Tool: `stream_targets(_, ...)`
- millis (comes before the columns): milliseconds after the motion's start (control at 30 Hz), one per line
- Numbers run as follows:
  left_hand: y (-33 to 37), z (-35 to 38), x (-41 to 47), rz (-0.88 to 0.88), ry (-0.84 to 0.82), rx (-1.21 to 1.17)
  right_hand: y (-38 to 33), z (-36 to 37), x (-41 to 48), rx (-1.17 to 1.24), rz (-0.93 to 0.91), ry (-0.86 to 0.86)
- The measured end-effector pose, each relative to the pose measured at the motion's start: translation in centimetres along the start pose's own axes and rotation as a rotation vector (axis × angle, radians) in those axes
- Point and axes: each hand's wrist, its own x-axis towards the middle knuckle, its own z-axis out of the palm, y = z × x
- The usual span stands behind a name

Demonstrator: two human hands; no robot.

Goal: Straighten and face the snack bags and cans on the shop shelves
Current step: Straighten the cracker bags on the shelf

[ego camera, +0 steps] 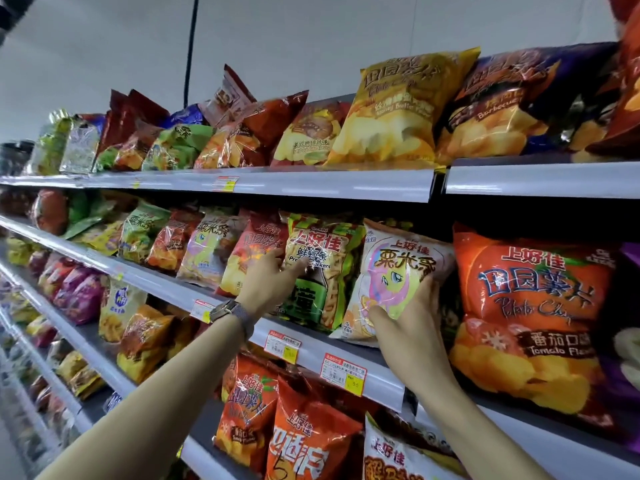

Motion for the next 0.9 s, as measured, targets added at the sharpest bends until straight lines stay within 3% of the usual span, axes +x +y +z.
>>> stream_targets(233,-0.8,-0.2,1.2,0.058,-0.041,0.036,0.8,1.1,0.0,-0.082,-0.003,0.102)
stream_targets(533,-1.8,-0.4,3.9,0.192,-0.010,-0.184,0.8,1.7,1.1,-0.139,0.121,0.234)
stream_targets(900,-4.8,-5.8,5.7,0.163,0.013,-0.494,-0.3,3.7,1.2,-0.116,0.178,0.457)
